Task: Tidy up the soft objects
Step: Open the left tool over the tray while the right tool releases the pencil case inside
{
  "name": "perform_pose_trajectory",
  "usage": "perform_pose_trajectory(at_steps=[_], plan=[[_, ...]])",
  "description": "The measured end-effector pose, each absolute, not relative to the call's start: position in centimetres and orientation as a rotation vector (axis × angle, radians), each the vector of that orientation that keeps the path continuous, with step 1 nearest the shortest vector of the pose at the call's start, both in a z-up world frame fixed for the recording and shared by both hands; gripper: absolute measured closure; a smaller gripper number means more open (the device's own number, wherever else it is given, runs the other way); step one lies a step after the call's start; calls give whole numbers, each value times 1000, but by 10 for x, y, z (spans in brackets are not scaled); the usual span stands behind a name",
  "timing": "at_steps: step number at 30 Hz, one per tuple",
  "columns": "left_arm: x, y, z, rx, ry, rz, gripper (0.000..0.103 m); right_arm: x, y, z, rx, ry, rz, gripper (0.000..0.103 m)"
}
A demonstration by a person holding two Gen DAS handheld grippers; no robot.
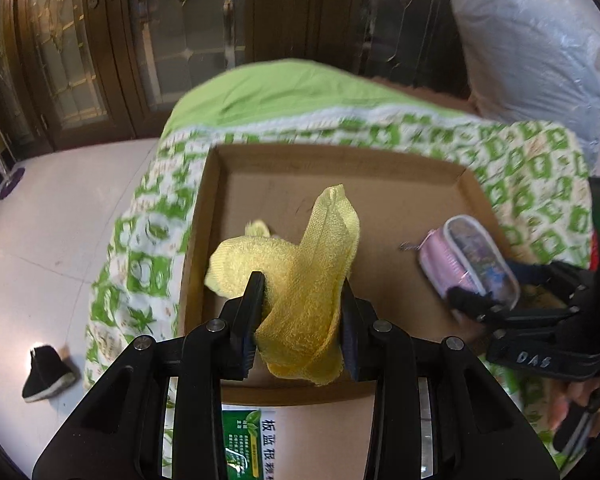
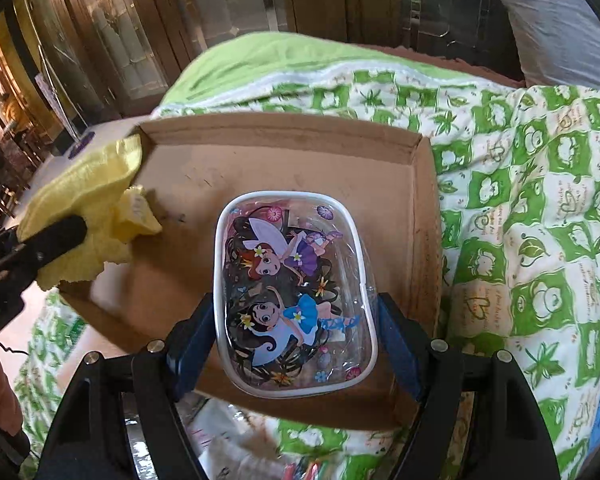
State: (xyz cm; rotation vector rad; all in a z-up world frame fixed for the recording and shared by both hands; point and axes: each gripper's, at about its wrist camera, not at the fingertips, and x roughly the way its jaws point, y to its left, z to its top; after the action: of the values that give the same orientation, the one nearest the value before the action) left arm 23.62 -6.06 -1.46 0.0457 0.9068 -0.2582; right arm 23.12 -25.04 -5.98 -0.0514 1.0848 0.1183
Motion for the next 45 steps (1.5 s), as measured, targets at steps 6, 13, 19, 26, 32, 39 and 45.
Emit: perform_pose_trajectory(at_steps=[6, 13, 19, 26, 32, 39, 45], plan=[[239, -54, -29, 42, 920, -258, 67, 239, -250, -74, -83, 1127, 102, 26], [244, -61, -42, 131, 949, -217, 43, 247, -245, -80, -115, 1120, 91, 24], [238, -49, -45, 74, 945, -248, 35, 250, -247, -80, -94, 1102, 88, 24], [231, -37, -25, 24, 902, -229, 35, 244, -246, -77, -97, 1080, 79, 22], [194, -18, -10, -36, 837, -208, 35, 236, -248, -72, -84, 1056, 75, 20], [153, 0, -11, -128, 857, -209, 33, 220, -256, -65, -66, 1013, 53, 17], [125, -3, -15, -93, 877, -216, 33, 176, -271, -35, -3, 910, 31, 16]])
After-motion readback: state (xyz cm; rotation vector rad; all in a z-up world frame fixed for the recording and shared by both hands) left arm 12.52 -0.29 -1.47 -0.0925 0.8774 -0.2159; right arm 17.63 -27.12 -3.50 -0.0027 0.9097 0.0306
